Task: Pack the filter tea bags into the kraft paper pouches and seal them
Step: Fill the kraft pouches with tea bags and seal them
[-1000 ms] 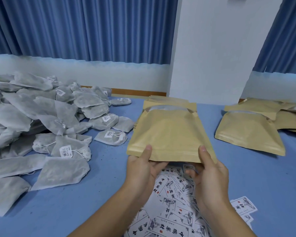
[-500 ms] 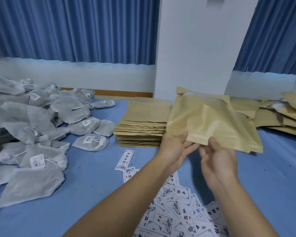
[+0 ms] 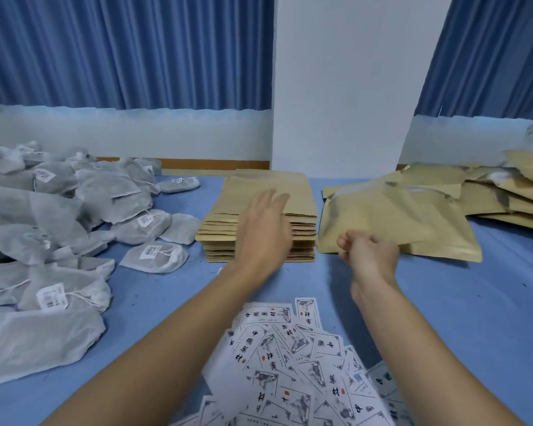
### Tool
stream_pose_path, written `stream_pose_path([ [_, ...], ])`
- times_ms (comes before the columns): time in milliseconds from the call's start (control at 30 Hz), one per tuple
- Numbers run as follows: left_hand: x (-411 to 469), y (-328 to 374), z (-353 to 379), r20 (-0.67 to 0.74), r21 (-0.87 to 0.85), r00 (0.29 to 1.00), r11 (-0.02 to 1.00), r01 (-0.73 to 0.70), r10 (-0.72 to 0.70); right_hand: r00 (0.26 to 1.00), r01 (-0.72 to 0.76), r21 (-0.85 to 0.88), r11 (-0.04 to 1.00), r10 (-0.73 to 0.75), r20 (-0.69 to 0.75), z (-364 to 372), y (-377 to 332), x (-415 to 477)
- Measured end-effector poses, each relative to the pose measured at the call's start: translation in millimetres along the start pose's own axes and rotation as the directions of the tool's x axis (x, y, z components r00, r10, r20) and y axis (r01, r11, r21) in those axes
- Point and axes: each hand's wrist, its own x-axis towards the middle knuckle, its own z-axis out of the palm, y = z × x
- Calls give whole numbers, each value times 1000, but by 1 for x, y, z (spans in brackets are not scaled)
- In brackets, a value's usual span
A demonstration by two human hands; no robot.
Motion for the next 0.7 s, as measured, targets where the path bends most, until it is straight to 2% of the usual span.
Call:
stream_pose_path([
  [67,4,-26,-7,132,267,987,962,53,-91,982,186,-194,963,-174,81,13,2,-9],
  [100,3,-36,-10,187,315,972,946,81,-145,954,292,-280,914,-259,151,19,2,-13],
  [167,2,-49,-15,273,307,940,945,116,-203,867,488,-391,780,-381,323,33,4,-20],
  [233,-2,-54,-18,301,290,932,950,114,-203,748,658,-451,603,-457,481,46,9,-22],
  [300,-4,-55,-21,266,317,949,945,82,-171,626,779,-529,336,-475,619,58,13,-20],
  [333,-5,-55,-24,252,338,955,939,63,-155,593,797,-567,207,-446,671,64,15,-19],
  [400,-7,-54,-30,241,373,966,928,-4,-92,598,786,-615,60,-326,732,72,17,-19],
  [467,-10,-54,-36,253,421,967,903,-87,-25,631,769,-638,36,-204,749,76,19,-21],
  [533,-13,-58,-40,255,433,967,893,-120,6,641,761,-649,8,-165,749,76,19,-27],
  [600,-16,-61,-45,242,434,970,891,-131,24,615,774,-632,-44,-185,767,74,18,-30],
  [700,-19,-63,-51,231,441,969,879,-182,85,532,821,-561,-104,-213,819,69,14,-35],
])
